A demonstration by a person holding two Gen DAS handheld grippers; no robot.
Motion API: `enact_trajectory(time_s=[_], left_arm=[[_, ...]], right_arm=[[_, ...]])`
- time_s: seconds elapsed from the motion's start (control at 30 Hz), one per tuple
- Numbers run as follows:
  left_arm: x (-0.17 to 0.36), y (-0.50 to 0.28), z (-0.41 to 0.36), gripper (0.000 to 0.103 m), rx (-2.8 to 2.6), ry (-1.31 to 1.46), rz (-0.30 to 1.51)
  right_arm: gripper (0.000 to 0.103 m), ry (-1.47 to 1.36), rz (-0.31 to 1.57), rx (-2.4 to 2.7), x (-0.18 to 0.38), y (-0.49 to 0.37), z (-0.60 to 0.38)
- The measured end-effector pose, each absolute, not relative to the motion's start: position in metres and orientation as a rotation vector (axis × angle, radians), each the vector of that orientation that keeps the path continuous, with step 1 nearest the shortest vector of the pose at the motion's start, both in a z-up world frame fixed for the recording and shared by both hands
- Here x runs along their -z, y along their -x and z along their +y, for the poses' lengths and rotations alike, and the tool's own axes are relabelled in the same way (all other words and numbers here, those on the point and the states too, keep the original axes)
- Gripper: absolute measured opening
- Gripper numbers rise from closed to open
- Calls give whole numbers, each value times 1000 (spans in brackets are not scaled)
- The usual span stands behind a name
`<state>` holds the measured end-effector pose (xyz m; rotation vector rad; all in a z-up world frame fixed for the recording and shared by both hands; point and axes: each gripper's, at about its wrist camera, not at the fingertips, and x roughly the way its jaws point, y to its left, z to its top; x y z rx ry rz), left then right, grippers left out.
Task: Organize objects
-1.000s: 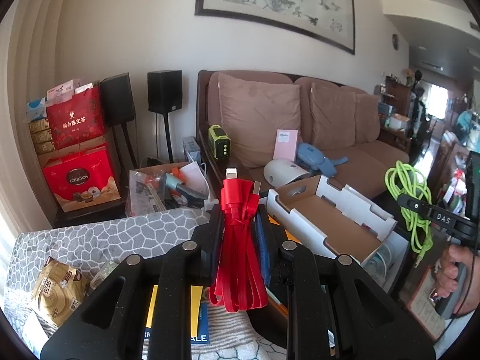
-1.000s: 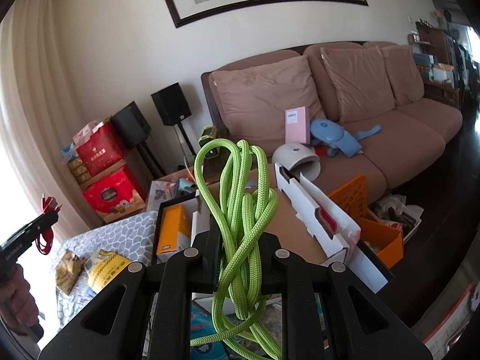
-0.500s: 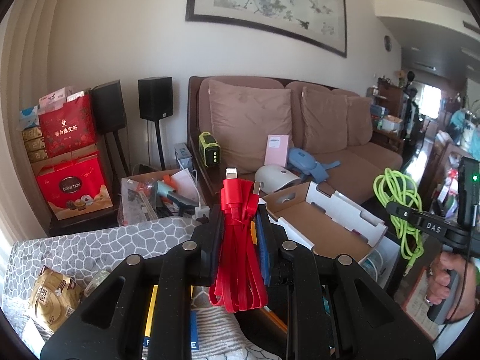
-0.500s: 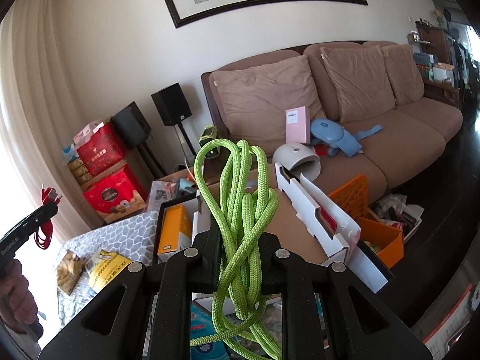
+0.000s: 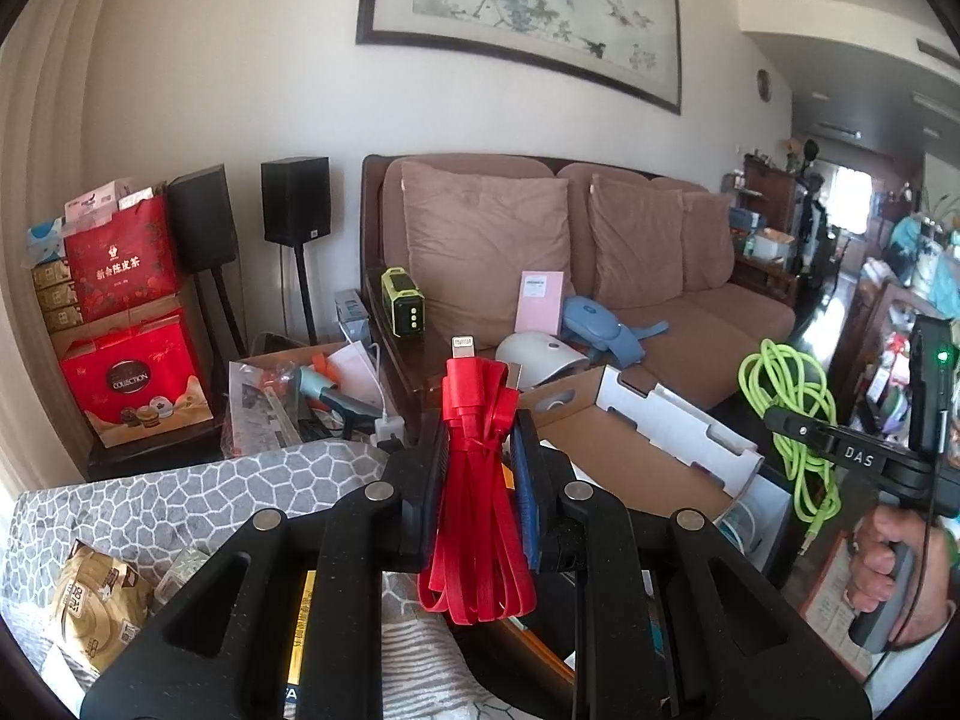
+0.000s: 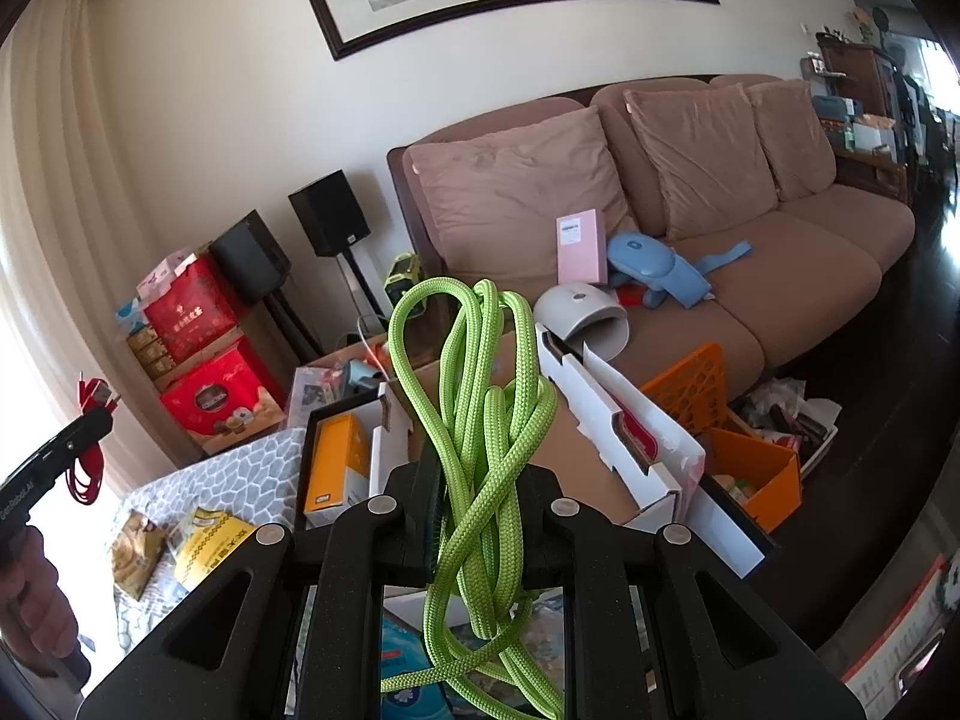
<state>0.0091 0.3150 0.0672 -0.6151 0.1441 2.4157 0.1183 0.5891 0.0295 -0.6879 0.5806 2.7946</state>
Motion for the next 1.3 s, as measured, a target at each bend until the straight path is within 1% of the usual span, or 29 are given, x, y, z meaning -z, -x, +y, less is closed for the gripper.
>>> enact_trajectory(time_s=[0.63,1.1,1.3], left_arm=[[-65,-7,334,19,-2368,606,131],[-63,-9,355,19,-2329,600,141],[-62,-12,362,19,-2316,603,140]], right_arm=[[16,694,582,-2770,-25,-122,600],[16,658,604,-2746,-28,-134,615],[16,633,582,-2752,-31,-137,618]])
